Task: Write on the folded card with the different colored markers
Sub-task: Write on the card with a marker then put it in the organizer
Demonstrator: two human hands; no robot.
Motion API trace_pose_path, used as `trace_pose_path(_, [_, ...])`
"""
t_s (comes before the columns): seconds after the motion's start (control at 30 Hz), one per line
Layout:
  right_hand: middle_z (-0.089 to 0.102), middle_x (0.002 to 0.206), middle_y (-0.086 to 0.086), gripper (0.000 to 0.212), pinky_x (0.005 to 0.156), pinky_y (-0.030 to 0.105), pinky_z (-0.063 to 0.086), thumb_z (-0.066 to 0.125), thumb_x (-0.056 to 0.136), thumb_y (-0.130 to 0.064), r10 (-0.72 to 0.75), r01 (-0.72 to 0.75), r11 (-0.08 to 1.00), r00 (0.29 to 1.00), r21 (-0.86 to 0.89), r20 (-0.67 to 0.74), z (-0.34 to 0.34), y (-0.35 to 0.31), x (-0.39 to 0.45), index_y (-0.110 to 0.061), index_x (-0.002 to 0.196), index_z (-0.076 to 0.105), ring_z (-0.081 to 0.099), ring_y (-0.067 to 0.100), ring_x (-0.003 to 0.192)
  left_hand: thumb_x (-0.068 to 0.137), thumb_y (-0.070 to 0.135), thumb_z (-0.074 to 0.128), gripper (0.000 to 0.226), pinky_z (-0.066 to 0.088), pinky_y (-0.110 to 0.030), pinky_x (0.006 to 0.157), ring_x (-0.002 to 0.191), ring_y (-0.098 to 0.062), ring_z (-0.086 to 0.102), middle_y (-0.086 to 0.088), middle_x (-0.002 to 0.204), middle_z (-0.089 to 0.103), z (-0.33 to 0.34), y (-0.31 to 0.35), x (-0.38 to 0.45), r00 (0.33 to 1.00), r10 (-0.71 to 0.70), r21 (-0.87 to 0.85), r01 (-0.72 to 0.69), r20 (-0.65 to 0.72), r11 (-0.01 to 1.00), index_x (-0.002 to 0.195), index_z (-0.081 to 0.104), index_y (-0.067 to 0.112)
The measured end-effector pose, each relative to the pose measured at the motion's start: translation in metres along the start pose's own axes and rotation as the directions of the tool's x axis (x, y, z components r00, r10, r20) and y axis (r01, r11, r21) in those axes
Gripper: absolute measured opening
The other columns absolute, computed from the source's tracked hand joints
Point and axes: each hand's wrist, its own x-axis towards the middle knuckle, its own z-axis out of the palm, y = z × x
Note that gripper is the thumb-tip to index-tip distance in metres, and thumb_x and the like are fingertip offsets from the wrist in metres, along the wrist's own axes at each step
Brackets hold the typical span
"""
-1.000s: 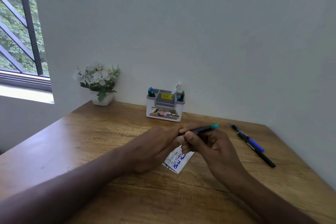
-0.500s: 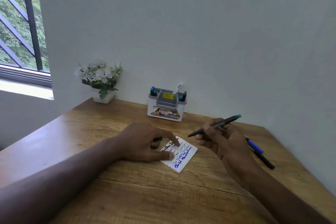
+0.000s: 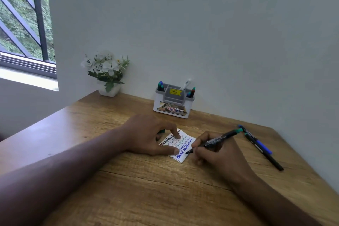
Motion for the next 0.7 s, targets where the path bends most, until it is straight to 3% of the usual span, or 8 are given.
trace_pose_path(0.1, [0.079,0.074,0.004,0.007,0.065,0.025,0.062,0.078,0.085,-0.013,-0.028,0.029,0.999,1.0,-0.04,0.004,0.0026,0.0028,0.0036,-0.019,0.082,0.077,0.07,0.011,0.06,0.082,0.092,0.05,0.062,0.029,-0.025,0.057,0.067,0.003,0.048,0.021,0.073,0.052,0.0009,0.0012,0.0011,1.0,-0.002,-0.007,0.003,0.016,1.0,0.133,0.056,0.057])
trace_pose_path(0.3, [0.079,0.075,-0.001,0.006,0.064,0.025,0.06,0.08,0.083,-0.019,-0.061,0.062,0.996,0.998,-0.061,0.029,0.0044,0.0047,0.0036,-0.022,0.081,0.077,0.071,0.008,0.063,0.082,0.091,0.051,0.063,0.027,-0.024,0.057,0.067,0.006,0.045,0.024,0.072,0.047,-0.0017,0.0038,0.0014,0.999,-0.016,0.006,0.016,0.03,1.0,0.134,0.056,0.056])
trace_pose_path(0.5, [0.079,0.079,-0.012,0.006,0.06,0.012,0.051,0.083,0.082,-0.022,-0.1,0.106,0.986,0.994,-0.125,0.052,0.0058,0.0046,0.0029,-0.025,0.08,0.078,0.071,0.0,0.073,0.082,0.091,0.05,0.066,0.03,-0.022,0.058,0.073,0.008,0.045,0.028,0.087,0.049,-0.0006,0.0025,0.0036,0.998,-0.005,-0.01,0.006,0.064,1.0,0.137,0.054,0.055])
trace_pose_path(0.7, [0.079,0.08,-0.01,0.006,0.062,0.019,0.057,0.082,0.083,-0.024,-0.098,0.101,0.987,0.995,-0.124,0.032,0.0051,0.0066,0.0029,-0.027,0.08,0.078,0.072,0.006,0.072,0.082,0.092,0.049,0.067,0.032,-0.023,0.06,0.075,0.005,0.046,0.029,0.088,0.049,-0.0009,0.0025,0.0028,0.997,-0.007,-0.022,0.009,0.073,1.0,0.137,0.053,0.055])
